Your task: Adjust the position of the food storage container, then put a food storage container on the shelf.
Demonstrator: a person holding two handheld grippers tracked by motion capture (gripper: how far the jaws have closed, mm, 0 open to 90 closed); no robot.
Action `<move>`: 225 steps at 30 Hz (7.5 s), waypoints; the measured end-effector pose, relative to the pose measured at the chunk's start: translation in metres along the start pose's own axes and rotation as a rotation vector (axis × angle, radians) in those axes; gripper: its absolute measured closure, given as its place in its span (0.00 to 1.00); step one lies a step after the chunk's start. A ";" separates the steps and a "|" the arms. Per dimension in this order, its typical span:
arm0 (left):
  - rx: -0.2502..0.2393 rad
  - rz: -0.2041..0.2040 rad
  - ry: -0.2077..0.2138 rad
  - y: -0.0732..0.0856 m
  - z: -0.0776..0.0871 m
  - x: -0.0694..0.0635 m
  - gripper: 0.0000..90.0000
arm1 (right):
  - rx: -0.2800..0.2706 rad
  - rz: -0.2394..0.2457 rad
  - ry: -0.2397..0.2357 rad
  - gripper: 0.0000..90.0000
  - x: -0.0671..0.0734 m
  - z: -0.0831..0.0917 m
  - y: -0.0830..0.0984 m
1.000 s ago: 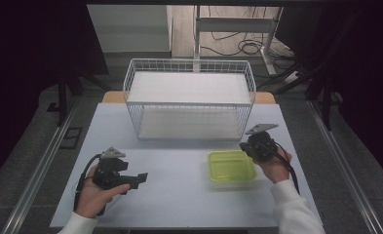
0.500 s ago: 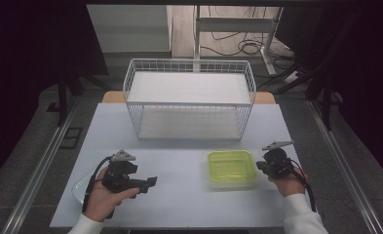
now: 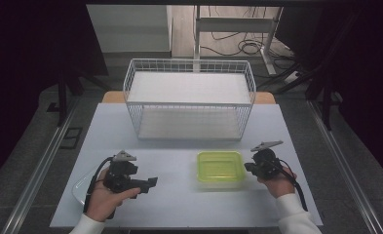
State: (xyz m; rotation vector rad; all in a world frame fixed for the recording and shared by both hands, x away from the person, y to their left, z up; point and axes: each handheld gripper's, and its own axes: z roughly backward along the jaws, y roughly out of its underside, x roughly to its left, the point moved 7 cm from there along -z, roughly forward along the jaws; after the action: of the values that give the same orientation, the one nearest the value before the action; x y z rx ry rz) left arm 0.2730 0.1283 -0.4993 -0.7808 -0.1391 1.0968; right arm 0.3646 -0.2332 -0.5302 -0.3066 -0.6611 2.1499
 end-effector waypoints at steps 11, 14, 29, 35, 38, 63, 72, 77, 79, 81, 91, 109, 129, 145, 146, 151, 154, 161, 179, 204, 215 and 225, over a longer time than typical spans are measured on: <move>0.002 0.000 0.010 -0.001 -0.002 0.000 0.17 | -0.007 0.043 -0.041 0.99 0.027 -0.013 -0.017; 0.002 0.004 0.013 0.000 -0.002 0.001 0.17 | -0.008 0.064 -0.054 0.99 0.037 -0.018 -0.022; 0.011 0.004 0.022 0.006 -0.003 0.001 0.17 | 0.004 0.140 -0.097 0.99 0.068 -0.041 -0.034; -0.029 0.040 0.003 0.005 0.002 0.002 0.17 | -0.048 0.121 -0.073 0.97 0.062 -0.029 -0.037; -0.027 0.050 -0.003 0.008 0.003 0.003 0.18 | -0.097 0.086 -0.061 0.85 0.058 -0.020 -0.041; -0.053 0.081 -0.008 -0.002 0.000 0.007 0.25 | -0.219 -0.133 -0.146 0.26 0.042 0.009 -0.042; -0.041 0.068 -0.009 -0.011 -0.013 -0.006 0.27 | -0.212 -0.174 -0.155 0.24 0.037 0.015 -0.034; -0.040 0.075 -0.012 -0.017 -0.019 -0.015 0.29 | -0.214 -0.167 -0.165 0.24 0.040 0.019 -0.033; -0.037 0.085 -0.014 -0.020 -0.021 -0.017 0.28 | -0.216 -0.169 -0.174 0.24 0.041 0.020 -0.034; -0.037 0.099 -0.013 -0.024 -0.023 -0.017 0.28 | -0.211 -0.170 -0.180 0.24 0.041 0.020 -0.035; -0.001 0.138 0.019 -0.043 -0.044 -0.025 0.31 | -0.223 -0.181 -0.196 0.31 0.044 0.018 -0.038; 0.074 0.243 0.031 -0.043 -0.077 -0.002 0.37 | -0.153 -0.237 -0.251 0.36 0.054 -0.013 -0.043; 0.111 0.316 0.091 -0.034 -0.095 0.008 0.55 | -0.109 -0.294 -0.297 0.44 0.050 -0.037 -0.042; 0.106 0.355 0.211 -0.031 -0.099 0.009 0.74 | -0.066 -0.393 -0.444 0.66 0.063 -0.053 -0.040; 0.109 0.355 0.214 -0.031 -0.099 0.009 0.76 | -0.072 -0.393 -0.458 0.73 0.064 -0.054 -0.039; 0.094 0.389 0.231 -0.033 -0.097 0.008 0.80 | -0.076 -0.468 -0.512 0.81 0.063 -0.052 -0.036; 0.063 0.425 0.277 -0.036 -0.091 0.007 0.86 | -0.081 -0.497 -0.529 0.83 0.061 -0.051 -0.036; 0.055 0.389 0.274 -0.036 -0.088 0.002 0.87 | -0.121 -0.461 -0.502 0.88 0.060 -0.041 -0.038; -0.022 0.305 0.298 -0.057 -0.057 -0.017 0.88 | -0.257 -0.352 -0.468 0.87 0.063 0.005 -0.051; -0.102 0.247 0.293 -0.076 -0.030 -0.026 0.88 | -0.355 -0.247 -0.432 0.87 0.067 0.036 -0.069; -0.109 0.212 0.282 -0.089 -0.023 -0.028 0.88 | -0.392 -0.243 -0.412 0.87 0.064 0.045 -0.077; -0.120 0.183 0.272 -0.107 -0.016 -0.026 0.88 | -0.417 -0.247 -0.417 0.87 0.058 0.049 -0.087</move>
State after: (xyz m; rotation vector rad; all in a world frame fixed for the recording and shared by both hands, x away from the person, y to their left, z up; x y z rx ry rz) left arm 0.3482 0.0741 -0.4369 -1.0585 0.0996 1.1495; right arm 0.3652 -0.1602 -0.4400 0.0134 -1.3205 1.8364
